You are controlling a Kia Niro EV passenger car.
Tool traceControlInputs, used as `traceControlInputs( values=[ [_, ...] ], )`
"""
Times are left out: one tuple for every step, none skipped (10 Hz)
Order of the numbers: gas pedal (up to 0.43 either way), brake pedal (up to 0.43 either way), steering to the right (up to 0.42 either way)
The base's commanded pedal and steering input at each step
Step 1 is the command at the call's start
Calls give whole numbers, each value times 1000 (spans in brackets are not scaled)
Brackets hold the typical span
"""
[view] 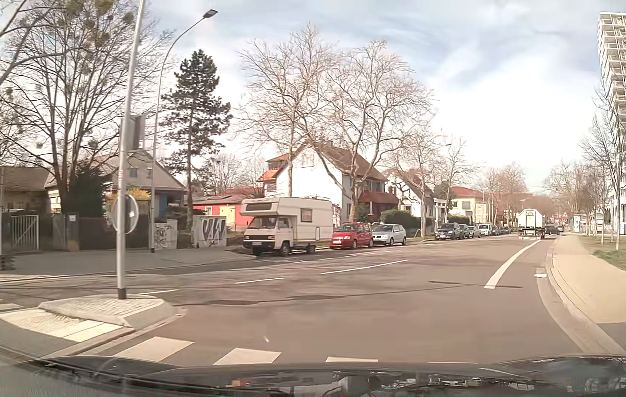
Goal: Follow the waypoints while adhering to traffic rules and regulations
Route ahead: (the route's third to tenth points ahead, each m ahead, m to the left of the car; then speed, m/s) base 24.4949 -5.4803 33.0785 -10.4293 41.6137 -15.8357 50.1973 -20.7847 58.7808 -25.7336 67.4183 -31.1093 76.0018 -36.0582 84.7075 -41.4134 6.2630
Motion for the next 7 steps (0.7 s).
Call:
traceControlInputs(
  values=[
    [118, 0, 172],
    [118, 0, 166],
    [118, 0, 162],
    [118, 0, 154],
    [118, 0, 147],
    [118, 0, 140],
    [118, 0, 137]
  ],
)
